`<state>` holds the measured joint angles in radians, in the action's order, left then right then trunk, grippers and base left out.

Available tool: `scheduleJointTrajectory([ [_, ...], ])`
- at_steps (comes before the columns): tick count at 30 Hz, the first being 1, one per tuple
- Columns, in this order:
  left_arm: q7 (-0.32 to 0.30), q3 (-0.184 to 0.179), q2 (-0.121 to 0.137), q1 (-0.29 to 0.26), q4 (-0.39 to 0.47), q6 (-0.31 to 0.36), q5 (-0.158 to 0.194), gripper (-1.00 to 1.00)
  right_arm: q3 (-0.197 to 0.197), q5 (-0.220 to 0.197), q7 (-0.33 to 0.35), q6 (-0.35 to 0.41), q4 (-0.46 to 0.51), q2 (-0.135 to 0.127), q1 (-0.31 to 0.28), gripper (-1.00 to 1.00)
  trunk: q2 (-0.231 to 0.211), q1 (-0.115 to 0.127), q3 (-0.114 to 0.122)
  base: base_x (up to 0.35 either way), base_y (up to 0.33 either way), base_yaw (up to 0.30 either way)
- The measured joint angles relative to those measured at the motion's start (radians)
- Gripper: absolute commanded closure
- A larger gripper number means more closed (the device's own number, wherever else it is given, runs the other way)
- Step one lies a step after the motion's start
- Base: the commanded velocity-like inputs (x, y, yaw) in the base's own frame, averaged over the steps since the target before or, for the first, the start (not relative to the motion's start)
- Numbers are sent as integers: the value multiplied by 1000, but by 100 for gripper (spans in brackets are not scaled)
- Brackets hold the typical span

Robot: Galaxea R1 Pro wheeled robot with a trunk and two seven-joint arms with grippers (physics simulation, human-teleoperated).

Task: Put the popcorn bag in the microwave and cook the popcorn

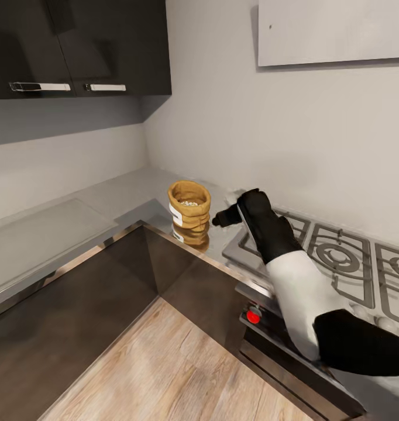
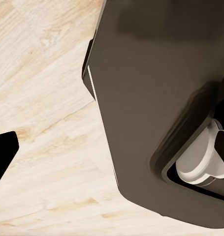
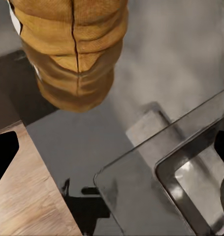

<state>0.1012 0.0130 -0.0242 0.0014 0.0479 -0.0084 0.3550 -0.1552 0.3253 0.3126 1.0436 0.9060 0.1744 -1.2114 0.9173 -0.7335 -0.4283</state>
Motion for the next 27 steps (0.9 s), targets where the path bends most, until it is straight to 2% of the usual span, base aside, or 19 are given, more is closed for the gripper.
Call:
scheduleJointTrajectory([
  [5, 0, 0, 0, 0, 0, 0, 0, -100, 54, 3, -16, 0, -194, 0, -180, -100, 0, 0, 0, 0, 0, 0],
  [8, 0, 0, 0, 0, 0, 0, 0, -100, 122, 4, -91, 0, -284, 0, -258, -100, 0, 0, 0, 0, 0, 0],
  [11, 0, 0, 0, 0, 0, 0, 0, -100, 213, 4, -229, 1, -298, -1, -270, -100, 0, 0, 0, 0, 0, 0],
  [13, 0, 0, 0, 0, 0, 0, 0, -100, 336, 15, -324, 1, -290, -1, -272, -100, 0, 0, 0, 0, 0, 0],
  [14, 0, 0, 0, 0, 0, 0, 0, -100, 374, 20, -358, 2, -289, -1, -272, -100, 0, 0, 0, 0, 0, 0],
  [15, 0, 0, 0, 0, 0, 0, 0, -100, 395, 22, -379, 2, -289, -1, -272, -100, 0, 0, 0, 0, 0, 0],
  [18, 0, 0, 1, 0, 0, 1, 0, -100, 416, 22, -400, 2, -288, -1, -273, -100, 0, 0, 0, 0, 0, 0],
  [27, 0, 0, 1, 0, 0, 1, 0, -100, 422, 18, -402, 2, -287, -1, -273, -100, 0, 0, 0, 0, 0, 0],
])
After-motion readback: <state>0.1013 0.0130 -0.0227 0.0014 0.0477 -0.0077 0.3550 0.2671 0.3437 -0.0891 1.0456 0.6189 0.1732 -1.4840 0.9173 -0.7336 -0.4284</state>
